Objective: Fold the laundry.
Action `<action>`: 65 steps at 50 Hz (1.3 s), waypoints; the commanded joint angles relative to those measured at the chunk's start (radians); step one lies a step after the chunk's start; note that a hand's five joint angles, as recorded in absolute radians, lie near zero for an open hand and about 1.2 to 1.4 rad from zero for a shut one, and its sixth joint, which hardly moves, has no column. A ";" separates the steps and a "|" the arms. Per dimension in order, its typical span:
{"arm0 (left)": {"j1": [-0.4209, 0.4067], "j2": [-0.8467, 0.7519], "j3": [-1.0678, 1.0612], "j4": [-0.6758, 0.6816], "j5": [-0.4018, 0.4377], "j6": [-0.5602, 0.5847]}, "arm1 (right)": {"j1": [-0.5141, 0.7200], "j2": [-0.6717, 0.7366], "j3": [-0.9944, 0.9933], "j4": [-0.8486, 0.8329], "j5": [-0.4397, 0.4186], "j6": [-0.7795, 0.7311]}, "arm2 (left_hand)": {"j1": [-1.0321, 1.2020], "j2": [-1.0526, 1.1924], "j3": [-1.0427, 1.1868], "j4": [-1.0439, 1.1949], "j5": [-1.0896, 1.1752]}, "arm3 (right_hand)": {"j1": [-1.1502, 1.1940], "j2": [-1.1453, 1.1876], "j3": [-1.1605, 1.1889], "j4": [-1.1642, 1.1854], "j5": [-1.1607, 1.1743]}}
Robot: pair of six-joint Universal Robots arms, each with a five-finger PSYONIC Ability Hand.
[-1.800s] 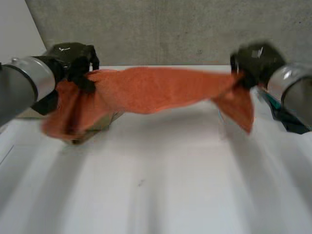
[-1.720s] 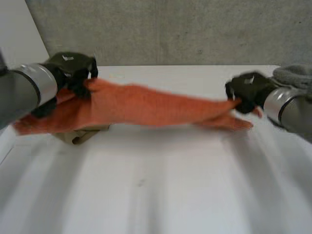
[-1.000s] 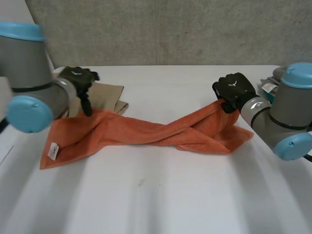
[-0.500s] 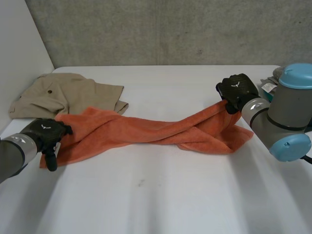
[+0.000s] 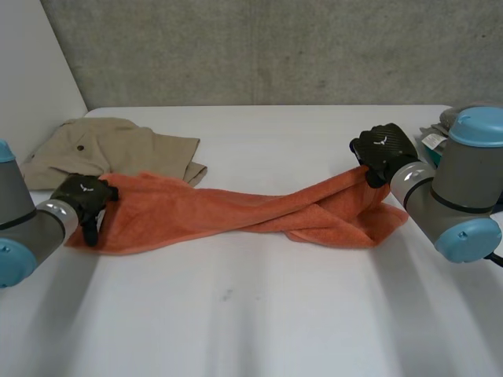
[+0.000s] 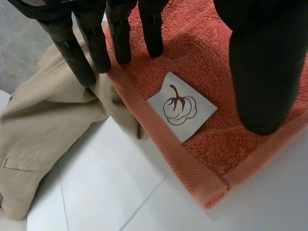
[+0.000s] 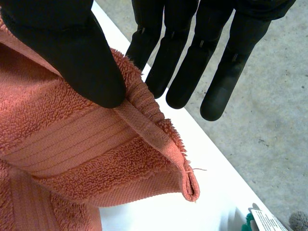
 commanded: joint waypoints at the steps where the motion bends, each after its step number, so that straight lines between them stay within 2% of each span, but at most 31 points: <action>1: -0.007 -0.051 0.046 0.042 0.012 0.040 | 0.000 0.011 -0.001 -0.002 0.000 -0.009 | 0.416 0.434 0.438 0.431 0.429 | 0.258 0.214 0.205 0.198 0.239; 4: -0.005 -0.045 0.043 0.064 0.020 0.044 | 0.000 0.011 -0.001 -0.002 0.001 -0.012 | 0.971 0.989 0.993 0.986 0.984 | 0.258 0.214 0.205 0.198 0.239; 5: -0.005 -0.034 0.038 0.082 0.024 0.043 | -0.002 0.008 0.001 -0.002 0.003 -0.012 | 1.051 1.069 1.073 1.066 1.064 | 0.258 0.214 0.205 0.198 0.239; 10: -0.008 0.001 0.029 0.101 0.032 0.032 | -0.007 -0.005 -0.001 0.006 0.008 -0.006 | 1.052 1.070 1.074 1.067 1.065 | 0.258 0.214 0.205 0.198 0.239; 15: -0.008 0.073 0.015 0.061 0.040 0.021 | -0.013 -0.045 0.004 0.050 0.008 -0.012 | 1.052 1.070 1.074 1.067 1.065 | 0.258 0.214 0.205 0.198 0.239; 26: -0.002 0.352 -0.002 -0.192 0.125 -0.091 | -0.089 -0.255 0.004 0.300 -0.029 -0.023 | 1.052 1.070 1.074 1.067 1.065 | 0.258 0.214 0.205 0.198 0.239; 31: -0.007 0.322 -0.052 -0.261 0.171 -0.111 | -0.073 -0.239 0.004 0.314 -0.040 -0.028 | 0.282 0.300 0.304 0.297 0.295 | 0.258 0.214 0.205 0.198 0.239; 33: -0.007 0.302 -0.074 -0.263 0.176 -0.098 | -0.068 -0.216 -0.002 0.306 -0.026 -0.028 | 0.175 0.193 0.197 0.189 0.188 | 0.258 0.214 0.205 0.198 0.239; 41: -0.010 0.191 -0.155 -0.145 0.181 -0.019 | -0.060 -0.098 -0.051 0.277 0.070 -0.020 | 0.004 0.022 0.026 0.019 0.017 | 0.258 0.214 0.205 0.198 0.239; 50: -0.022 0.110 -0.186 0.011 0.155 -0.006 | -0.056 -0.052 -0.039 0.236 0.072 -0.021 | 0.004 0.022 0.026 0.019 0.017 | 0.258 0.214 0.205 0.198 0.239; 65: -0.037 0.066 -0.186 0.107 0.142 0.003 | -0.040 -0.044 -0.012 0.204 0.072 -0.029 | -0.002 0.016 0.020 0.013 0.011 | 0.258 0.214 0.205 0.198 0.239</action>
